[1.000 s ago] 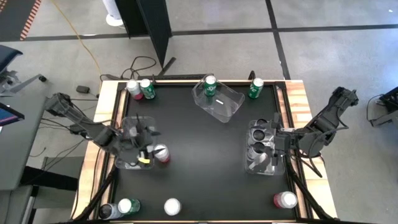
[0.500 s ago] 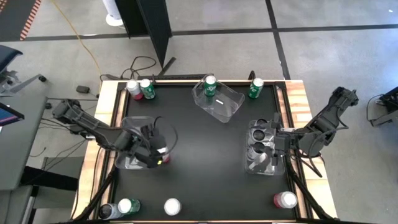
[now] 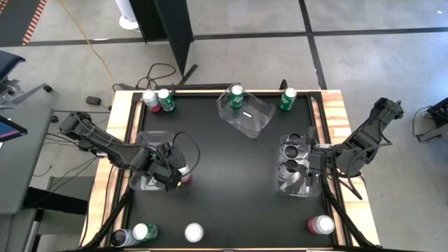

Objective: Sort soda cans
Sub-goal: Put the middle left pink white soda can into the left transparent bin

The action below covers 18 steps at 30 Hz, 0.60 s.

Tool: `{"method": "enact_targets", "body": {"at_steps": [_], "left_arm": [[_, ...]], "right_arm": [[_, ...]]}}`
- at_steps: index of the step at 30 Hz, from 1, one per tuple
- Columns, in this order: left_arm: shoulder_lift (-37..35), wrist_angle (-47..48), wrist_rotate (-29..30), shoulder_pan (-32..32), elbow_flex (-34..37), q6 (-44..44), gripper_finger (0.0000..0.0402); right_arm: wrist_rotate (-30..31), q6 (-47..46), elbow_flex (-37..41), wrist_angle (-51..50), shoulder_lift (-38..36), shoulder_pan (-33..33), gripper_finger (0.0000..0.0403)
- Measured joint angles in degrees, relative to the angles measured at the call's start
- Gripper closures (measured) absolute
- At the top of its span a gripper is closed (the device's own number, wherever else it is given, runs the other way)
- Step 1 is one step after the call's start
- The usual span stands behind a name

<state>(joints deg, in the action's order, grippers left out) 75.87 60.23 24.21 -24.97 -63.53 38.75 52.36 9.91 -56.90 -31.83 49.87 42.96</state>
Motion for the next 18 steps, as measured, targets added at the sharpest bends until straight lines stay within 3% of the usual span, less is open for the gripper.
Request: {"method": "enact_targets", "body": {"at_steps": [18], "left_arm": [[0.01,-0.92,-3.27,2.27,0.04,-0.31,0.0048]], "right_arm": [[-0.02,-0.48,0.0,-0.46,0.0,0.0,0.0074]]}}
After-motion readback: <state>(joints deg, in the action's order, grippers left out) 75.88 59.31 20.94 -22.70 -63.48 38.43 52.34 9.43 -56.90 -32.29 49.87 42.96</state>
